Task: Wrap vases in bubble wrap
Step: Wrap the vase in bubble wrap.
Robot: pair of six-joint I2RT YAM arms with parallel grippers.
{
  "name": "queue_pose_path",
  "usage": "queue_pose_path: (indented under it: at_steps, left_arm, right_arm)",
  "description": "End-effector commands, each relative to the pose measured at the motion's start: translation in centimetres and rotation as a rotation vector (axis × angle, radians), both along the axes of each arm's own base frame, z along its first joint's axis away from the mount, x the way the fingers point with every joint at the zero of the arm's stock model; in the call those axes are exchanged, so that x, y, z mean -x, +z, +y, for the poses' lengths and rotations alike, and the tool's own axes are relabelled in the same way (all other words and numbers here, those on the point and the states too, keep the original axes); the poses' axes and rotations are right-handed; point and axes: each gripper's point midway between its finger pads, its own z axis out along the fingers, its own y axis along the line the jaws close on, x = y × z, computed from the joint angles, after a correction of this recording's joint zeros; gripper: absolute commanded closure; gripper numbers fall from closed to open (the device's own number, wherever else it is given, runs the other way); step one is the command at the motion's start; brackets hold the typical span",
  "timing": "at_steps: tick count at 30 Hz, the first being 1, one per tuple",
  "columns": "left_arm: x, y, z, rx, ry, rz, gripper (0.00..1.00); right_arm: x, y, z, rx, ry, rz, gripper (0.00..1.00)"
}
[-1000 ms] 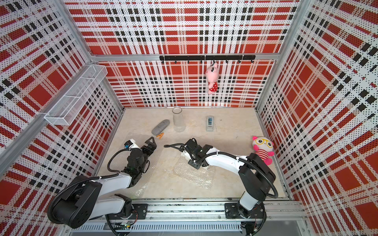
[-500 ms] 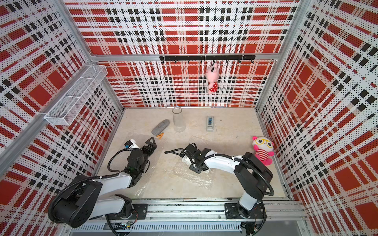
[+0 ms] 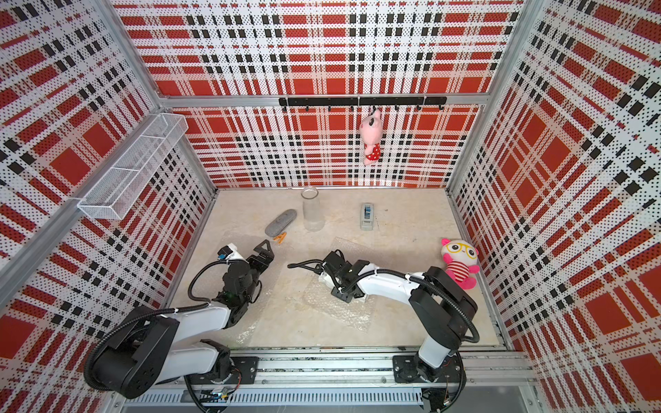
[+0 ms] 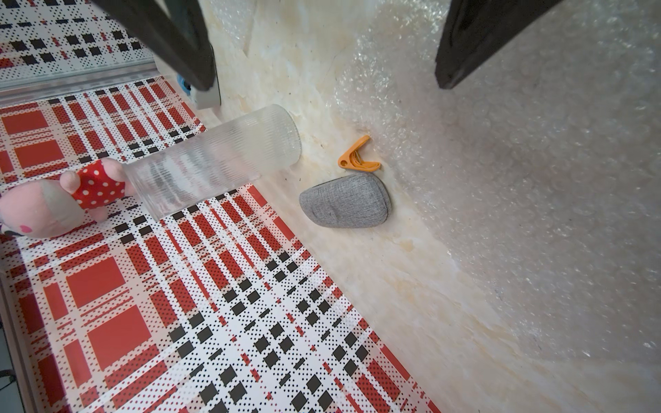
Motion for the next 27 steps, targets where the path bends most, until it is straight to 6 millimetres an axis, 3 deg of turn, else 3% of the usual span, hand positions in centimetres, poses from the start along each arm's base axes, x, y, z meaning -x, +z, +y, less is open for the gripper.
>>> queue_pose_path:
  at_steps: [1, 5, 9, 13, 21, 25, 27]
  left_arm:
    - [0.0, 0.4, 0.4, 0.003, 0.012, -0.020, 0.01]
    - [0.0, 0.5, 0.4, 0.002, 0.013, -0.021, 0.01]
    - [0.0, 0.4, 0.4, 0.003, 0.011, -0.020, 0.01]
    - [0.0, 0.4, 0.4, 0.002, 0.011, -0.020, 0.01]
    - [0.1, 0.6, 0.6, -0.004, 0.020, -0.025, 0.01]
    - [0.2, 0.7, 0.8, -0.008, 0.028, -0.028, 0.01]
    - [0.2, 0.7, 0.8, -0.008, 0.029, -0.030, 0.01]
  right_arm:
    - [-1.3, 1.2, 1.0, -0.035, 0.007, -0.056, 0.48]
    - [-0.8, 0.1, 0.6, -0.026, 0.002, -0.036, 0.43]
    - [-0.7, 0.5, 0.7, -0.040, -0.006, -0.029, 0.26]
    - [-0.9, 2.0, 0.9, -0.063, -0.016, -0.042, 0.00]
    - [-2.1, 7.8, 1.9, -0.233, -0.112, -0.150, 0.00]
    - [1.3, 7.7, 3.7, -0.359, -0.058, -0.010, 0.02]
    - [3.6, 6.6, 4.1, -0.360, -0.022, 0.041, 0.16]
